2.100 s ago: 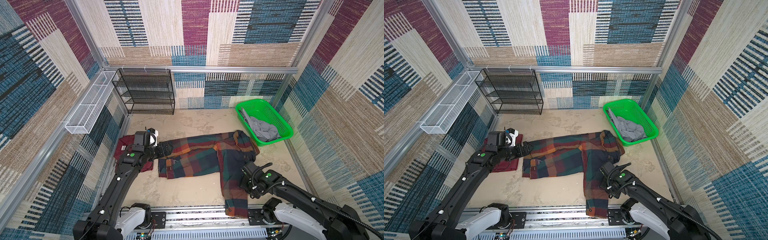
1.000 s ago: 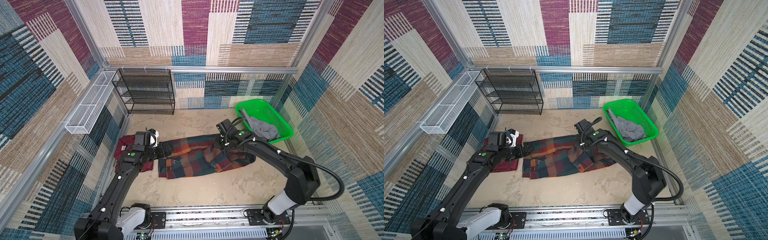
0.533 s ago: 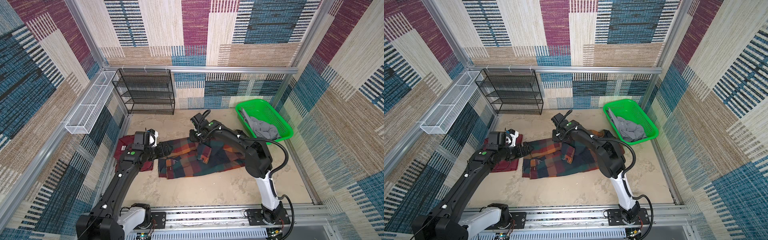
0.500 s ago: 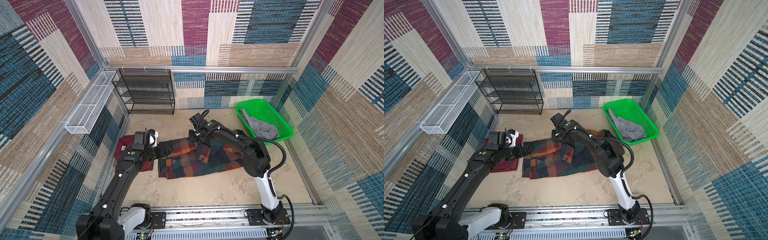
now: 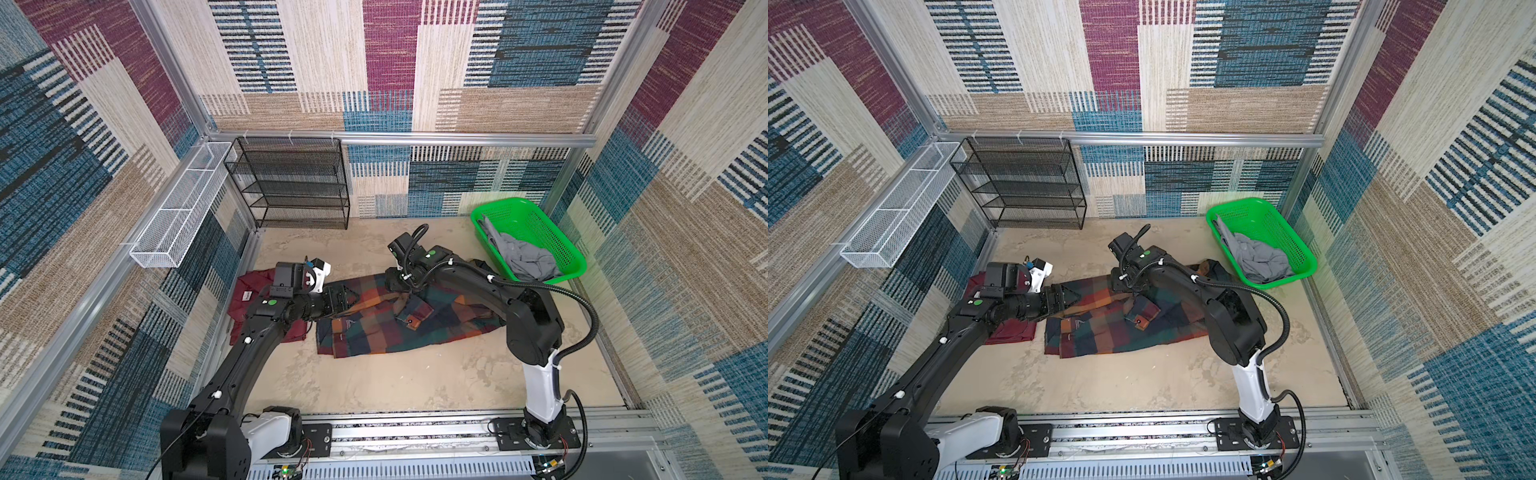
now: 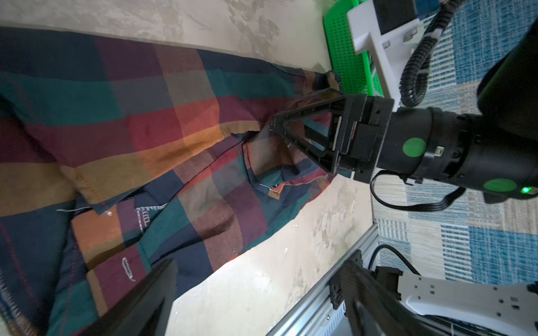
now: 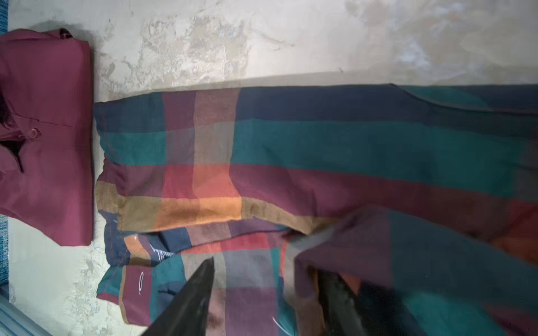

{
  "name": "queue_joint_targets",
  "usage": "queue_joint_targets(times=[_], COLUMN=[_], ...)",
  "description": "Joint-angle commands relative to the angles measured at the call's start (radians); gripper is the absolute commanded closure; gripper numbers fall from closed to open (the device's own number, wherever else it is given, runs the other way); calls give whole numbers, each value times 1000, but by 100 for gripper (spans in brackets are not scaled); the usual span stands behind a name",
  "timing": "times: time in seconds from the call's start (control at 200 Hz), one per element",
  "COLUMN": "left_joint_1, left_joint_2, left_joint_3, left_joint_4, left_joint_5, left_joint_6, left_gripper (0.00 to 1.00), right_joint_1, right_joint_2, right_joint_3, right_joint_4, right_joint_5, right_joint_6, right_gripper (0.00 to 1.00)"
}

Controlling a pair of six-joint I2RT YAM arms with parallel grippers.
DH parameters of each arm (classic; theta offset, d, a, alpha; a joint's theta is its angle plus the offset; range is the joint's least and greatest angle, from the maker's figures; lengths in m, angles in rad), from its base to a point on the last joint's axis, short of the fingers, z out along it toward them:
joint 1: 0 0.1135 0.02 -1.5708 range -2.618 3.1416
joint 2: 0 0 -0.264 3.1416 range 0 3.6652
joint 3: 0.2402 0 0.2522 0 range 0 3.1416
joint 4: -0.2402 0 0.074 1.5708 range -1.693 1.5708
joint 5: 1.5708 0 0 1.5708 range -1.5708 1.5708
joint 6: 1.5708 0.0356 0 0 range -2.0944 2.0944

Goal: Fold and stack the long sleeve shirts

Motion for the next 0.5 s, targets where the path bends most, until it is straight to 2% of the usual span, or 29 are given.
queue_joint_targets(times=[0.0, 0.185, 0.305, 0.366, 0.396, 0.416, 0.491], left_joint_1=[-45, -187, -361, -453, -491, -512, -581], left_joint_2=[10, 9, 51, 102, 133, 156, 241], left_joint_3=[18, 55, 120, 174, 203, 220, 277], left_joint_4=[36, 16, -41, -95, -116, -127, -164], left_joint_5=[90, 26, -80, -178, -206, -227, -315], left_joint_6=[42, 92, 152, 177, 182, 184, 174], left_gripper=[8, 7, 6, 6, 5, 0, 1], right_joint_1=[-11, -66, -114, -126, -131, -132, -138], right_joint_2=[-53, -124, -144, -151, -158, -162, -161], right_joint_3=[-33, -82, -140, -157, -167, -172, -177], right_joint_4=[56, 91, 129, 145, 155, 165, 176], right_joint_5=[-7, -56, -135, -165, -169, -173, -193], right_joint_6=[9, -6, -15, -21, -23, -24, -31], right_gripper=[35, 30, 29, 29, 29, 29, 29])
